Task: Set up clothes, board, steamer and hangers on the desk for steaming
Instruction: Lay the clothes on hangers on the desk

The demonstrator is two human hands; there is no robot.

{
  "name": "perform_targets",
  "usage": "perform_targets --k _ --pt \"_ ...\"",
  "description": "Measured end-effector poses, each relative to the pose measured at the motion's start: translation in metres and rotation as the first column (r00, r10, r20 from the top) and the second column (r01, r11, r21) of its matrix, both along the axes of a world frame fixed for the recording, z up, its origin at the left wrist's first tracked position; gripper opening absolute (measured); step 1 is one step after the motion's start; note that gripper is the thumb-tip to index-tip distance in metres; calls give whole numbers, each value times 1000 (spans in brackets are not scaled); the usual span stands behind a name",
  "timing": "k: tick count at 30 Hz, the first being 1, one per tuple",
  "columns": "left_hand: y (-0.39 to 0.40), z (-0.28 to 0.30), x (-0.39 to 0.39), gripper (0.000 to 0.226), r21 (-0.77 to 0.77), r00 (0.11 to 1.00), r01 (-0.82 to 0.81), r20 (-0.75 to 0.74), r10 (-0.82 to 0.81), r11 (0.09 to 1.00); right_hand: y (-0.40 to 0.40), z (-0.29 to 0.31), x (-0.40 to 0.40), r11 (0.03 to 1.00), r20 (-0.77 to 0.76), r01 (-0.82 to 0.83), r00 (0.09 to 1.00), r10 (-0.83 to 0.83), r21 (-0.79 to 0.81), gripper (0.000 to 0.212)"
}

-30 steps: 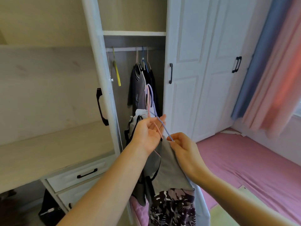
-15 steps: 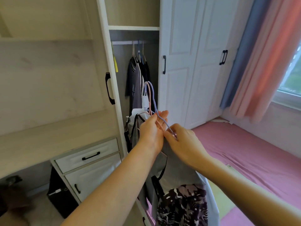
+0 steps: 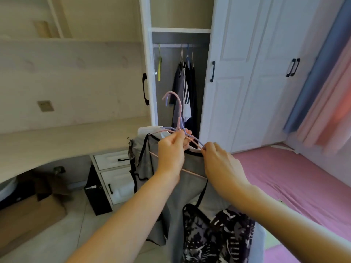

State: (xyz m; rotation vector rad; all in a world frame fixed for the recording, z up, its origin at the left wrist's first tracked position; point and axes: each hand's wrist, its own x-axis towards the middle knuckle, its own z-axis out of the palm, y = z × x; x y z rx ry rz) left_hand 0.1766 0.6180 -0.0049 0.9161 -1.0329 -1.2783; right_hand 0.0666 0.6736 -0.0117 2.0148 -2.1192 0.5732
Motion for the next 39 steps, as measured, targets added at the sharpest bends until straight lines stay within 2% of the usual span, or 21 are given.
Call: perform_targets --k 3,6,9,13,17,19,21,23,28,31,32,33,35,39 --pt "17 -1 13 27 -65 994 -91 53 95 994 8 -3 4 990 49 -124 991 127 -62 6" --pt "31 -1 32 27 -120 973 -191 111 205 974 8 -9 14 949 10 -246 967 253 -196 11" --pt "42 -1 53 26 -164 943 -270 153 295 949 4 -10 28 902 6 -313 944 330 -296 28" --pt "54 -1 84 25 -195 910 -332 191 368 923 -4 -9 52 874 -14 -355 928 371 -333 32" --pt "61 -4 127 26 -249 846 -385 291 447 889 -11 -9 88 852 49 -405 894 445 -332 27" --pt "64 -5 154 31 -320 750 -410 415 515 854 -13 -8 109 832 85 -436 868 490 -344 26" --pt "69 -4 184 38 -394 617 -416 540 572 820 -15 -6 132 812 116 -490 830 546 -316 27" --pt "79 -1 214 37 -461 508 -430 587 630 776 -18 -3 157 774 128 -555 781 611 -306 26" --pt "103 -7 309 24 -545 337 -525 573 747 654 -31 2 225 705 165 -629 697 698 -328 23" --pt "118 -12 369 5 -694 98 -530 521 848 488 -39 4 271 677 176 -658 662 728 -329 24" --pt "122 -14 389 8 -724 35 -520 512 858 453 -41 4 286 669 177 -667 652 737 -328 24" --pt "126 -16 409 14 -736 0 -509 518 855 446 -44 4 301 659 179 -678 640 747 -324 23" --pt "129 -18 451 30 -721 -12 -493 565 825 486 -50 3 332 641 187 -702 616 765 -310 23" --pt "128 -24 526 42 -612 73 -430 709 701 664 -60 1 392 589 203 -743 553 808 -319 26"
